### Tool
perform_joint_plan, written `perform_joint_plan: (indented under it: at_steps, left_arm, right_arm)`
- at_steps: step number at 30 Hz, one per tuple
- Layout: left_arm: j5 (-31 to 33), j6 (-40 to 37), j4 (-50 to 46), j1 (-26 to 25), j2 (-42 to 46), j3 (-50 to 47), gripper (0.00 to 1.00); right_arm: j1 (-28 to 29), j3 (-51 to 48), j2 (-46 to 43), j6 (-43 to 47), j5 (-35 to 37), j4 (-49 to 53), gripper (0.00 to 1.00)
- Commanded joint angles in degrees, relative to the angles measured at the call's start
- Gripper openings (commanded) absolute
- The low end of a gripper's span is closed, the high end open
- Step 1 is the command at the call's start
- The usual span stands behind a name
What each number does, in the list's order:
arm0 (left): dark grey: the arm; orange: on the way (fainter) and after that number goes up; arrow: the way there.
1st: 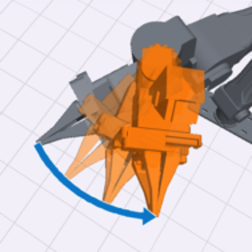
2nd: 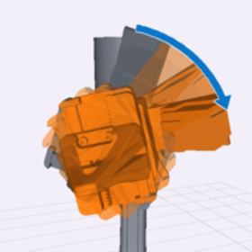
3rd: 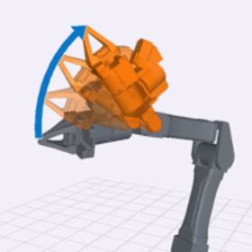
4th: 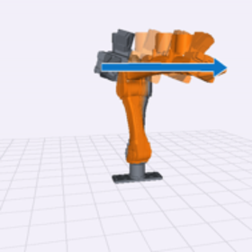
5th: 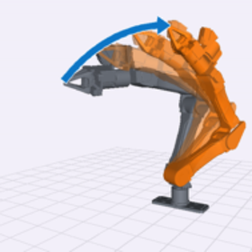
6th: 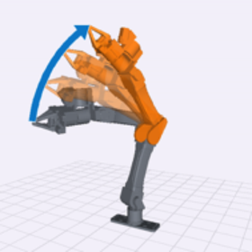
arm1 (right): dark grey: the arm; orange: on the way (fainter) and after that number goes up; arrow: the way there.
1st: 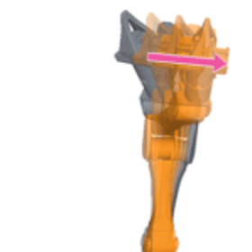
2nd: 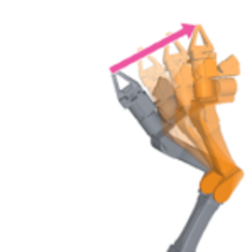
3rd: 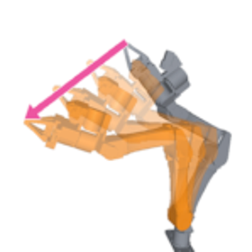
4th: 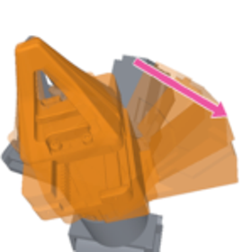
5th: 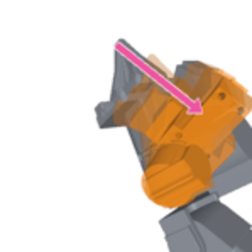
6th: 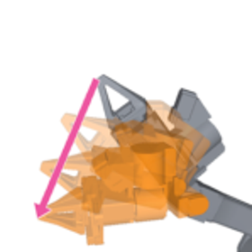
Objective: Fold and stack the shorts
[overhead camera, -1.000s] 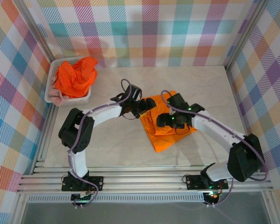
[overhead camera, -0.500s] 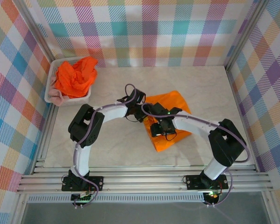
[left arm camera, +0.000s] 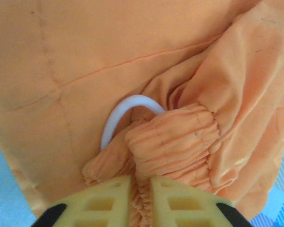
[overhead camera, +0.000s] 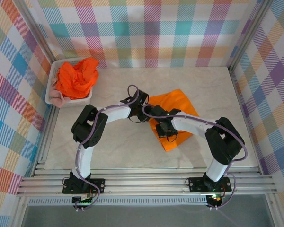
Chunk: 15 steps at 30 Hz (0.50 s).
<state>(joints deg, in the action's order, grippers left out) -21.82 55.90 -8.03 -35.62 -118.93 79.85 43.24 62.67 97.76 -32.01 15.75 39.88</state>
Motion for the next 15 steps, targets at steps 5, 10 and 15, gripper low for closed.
perform_joint_plan:
  at_steps: [5,10,15]
  left_arm:
    - [0.03,-1.23,-3.58,-0.9,-0.86,4.58,0.0]
    - [1.71,-3.02,-6.9,-0.82,1.44,7.75,0.0]
    - [2.24,-5.69,-13.31,-0.38,3.65,13.67,0.0]
  right_arm:
    - [0.24,1.16,-4.62,0.41,4.02,4.13,0.0]
    - [-0.09,2.97,-9.12,0.85,3.56,6.1,0.0]
    - [-0.1,7.3,-13.73,2.7,3.06,9.26,0.0]
